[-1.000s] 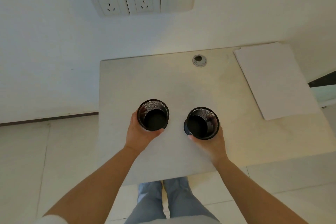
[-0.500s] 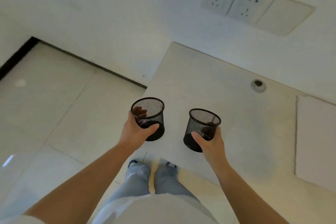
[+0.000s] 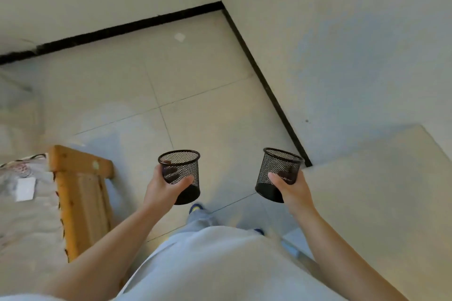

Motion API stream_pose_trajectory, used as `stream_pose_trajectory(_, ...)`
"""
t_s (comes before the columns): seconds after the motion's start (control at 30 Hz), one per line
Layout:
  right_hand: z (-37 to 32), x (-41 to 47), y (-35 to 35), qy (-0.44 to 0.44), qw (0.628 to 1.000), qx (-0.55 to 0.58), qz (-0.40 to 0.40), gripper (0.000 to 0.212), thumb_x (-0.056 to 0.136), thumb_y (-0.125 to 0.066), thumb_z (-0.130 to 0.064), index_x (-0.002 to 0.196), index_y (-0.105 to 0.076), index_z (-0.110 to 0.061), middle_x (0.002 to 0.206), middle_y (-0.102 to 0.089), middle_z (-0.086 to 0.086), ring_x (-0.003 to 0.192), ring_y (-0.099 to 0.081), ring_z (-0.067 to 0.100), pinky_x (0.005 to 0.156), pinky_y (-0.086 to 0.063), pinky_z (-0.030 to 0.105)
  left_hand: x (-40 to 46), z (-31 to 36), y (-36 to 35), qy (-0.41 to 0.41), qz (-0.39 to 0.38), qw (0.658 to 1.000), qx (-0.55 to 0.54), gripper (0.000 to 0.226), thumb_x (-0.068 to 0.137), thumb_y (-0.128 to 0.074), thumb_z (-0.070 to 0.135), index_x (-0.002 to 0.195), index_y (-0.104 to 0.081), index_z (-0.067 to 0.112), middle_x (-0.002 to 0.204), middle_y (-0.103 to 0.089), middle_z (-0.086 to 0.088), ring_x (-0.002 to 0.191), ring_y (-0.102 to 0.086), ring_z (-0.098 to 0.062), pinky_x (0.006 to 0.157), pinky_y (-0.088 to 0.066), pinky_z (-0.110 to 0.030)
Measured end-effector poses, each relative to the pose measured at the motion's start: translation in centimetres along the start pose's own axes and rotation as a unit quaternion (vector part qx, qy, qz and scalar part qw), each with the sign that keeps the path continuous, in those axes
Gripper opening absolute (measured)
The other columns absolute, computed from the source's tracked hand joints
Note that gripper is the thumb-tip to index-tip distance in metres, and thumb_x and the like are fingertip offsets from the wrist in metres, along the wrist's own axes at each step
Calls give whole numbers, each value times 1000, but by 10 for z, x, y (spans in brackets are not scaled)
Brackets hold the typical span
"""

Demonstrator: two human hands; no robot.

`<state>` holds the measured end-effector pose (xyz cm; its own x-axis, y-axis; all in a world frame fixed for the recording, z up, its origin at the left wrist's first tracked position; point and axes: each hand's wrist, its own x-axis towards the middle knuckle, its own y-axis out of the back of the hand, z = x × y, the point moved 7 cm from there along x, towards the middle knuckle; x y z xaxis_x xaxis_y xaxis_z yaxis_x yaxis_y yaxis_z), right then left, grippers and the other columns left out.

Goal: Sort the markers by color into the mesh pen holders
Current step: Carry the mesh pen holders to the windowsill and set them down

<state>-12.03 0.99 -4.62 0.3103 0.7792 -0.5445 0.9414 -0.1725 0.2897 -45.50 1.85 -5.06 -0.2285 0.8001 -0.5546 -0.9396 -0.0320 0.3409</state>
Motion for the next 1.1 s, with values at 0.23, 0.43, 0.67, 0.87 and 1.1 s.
stream_pose_trajectory(0.23,-34,24,-130,-35,997,-46,-58,44,74,-75,-27,111,-57,-11,102,-68,2,94,-64,17,78,-49,27,38,-49,111,78,77,994,-17,56,69,-80,30,114,-48,23,101,-60,6,91,-57,-12,80,-40,-25)
stream_pose_trajectory(0.43,-90,71,-215,-20,989,-105,-101,36,75,-76,-24,103,-56,-14,91,-65,-5,77,-60,2,56,-44,12,88,-35,160,99,105,987,-68,63,71,-79,31,122,-44,20,102,-56,6,90,-54,-12,79,-42,-26)
stream_pose_trajectory(0.67,-173,167,-332,-2,975,-141,-171,40,75,-75,-25,109,-57,-11,101,-68,4,89,-64,15,69,-47,25,195,3,226,123,164,976,-69,70,68,-81,34,125,-42,20,100,-52,12,90,-51,-10,80,-43,-26)
stream_pose_trajectory(0.87,-284,251,-439,26,942,-231,-243,50,70,-78,-33,110,-54,-14,99,-65,-2,86,-61,10,63,-43,20,274,42,316,173,267,940,-120,72,64,-83,32,123,-47,13,109,-62,-1,98,-58,-20,81,-48,-30)
stream_pose_trajectory(1.1,-391,306,-579,59,913,-287,-284,56,71,-77,-34,115,-51,-11,105,-63,1,91,-59,17,72,-41,27,336,63,400,203,347,898,-180,65,67,-82,28,119,-46,15,100,-59,2,83,-56,-12,71,-43,-20)
